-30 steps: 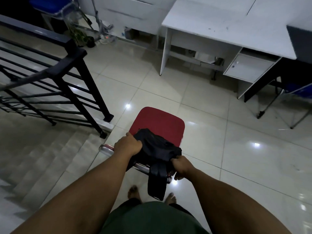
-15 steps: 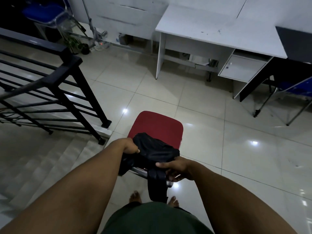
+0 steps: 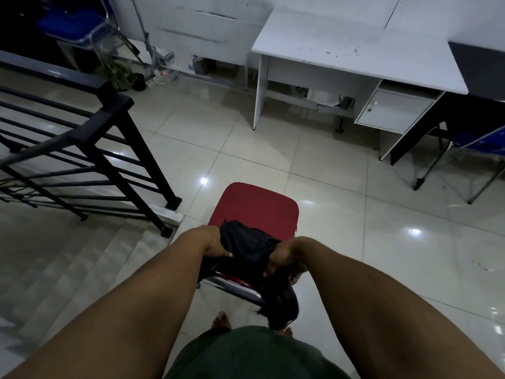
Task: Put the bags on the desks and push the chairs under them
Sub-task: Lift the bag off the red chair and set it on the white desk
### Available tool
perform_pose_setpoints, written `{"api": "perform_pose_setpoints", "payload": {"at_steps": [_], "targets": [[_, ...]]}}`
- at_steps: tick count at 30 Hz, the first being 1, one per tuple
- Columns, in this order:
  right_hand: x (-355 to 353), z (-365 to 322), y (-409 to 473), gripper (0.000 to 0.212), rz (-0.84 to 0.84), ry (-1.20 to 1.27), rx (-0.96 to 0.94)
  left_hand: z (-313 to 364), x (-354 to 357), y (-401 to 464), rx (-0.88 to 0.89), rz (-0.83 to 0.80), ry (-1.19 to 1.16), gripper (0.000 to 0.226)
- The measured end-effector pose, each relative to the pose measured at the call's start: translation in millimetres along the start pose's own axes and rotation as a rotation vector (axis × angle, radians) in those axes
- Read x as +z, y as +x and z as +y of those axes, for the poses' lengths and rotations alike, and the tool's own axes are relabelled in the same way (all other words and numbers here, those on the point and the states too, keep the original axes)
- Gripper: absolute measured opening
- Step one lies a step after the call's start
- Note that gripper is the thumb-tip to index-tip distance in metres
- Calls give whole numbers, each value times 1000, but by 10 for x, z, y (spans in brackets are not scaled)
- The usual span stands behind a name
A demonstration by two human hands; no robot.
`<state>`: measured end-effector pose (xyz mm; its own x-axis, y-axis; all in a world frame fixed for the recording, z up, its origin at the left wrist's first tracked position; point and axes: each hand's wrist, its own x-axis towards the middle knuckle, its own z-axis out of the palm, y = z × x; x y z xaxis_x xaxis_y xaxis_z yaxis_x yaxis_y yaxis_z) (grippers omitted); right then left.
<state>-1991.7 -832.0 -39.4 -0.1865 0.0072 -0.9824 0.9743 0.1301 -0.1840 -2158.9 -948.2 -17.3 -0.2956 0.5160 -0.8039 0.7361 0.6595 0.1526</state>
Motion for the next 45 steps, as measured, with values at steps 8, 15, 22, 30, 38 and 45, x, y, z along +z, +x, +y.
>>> {"api": "perform_pose_setpoints", "payload": {"at_steps": [8,15,22,30,38,45], "targets": [[-77,-399,17,38,423,-623,-120,-276,-57,44,70,73,-276,64],[-169,-309,115,27,681,-634,-247,-554,-140,15,54,104,-455,86],[-150,-411,222,39,550,-567,-336,-683,-355,43,89,156,-70,68],[-377,-362,133,42,802,-435,-292,-428,-487,419,96,499,177,45],[-382,-20,97,37,986,-277,-141,30,-433,687,167,450,258,74],[-301,62,145,32,1018,-183,-133,237,-408,832,391,442,409,48]]}}
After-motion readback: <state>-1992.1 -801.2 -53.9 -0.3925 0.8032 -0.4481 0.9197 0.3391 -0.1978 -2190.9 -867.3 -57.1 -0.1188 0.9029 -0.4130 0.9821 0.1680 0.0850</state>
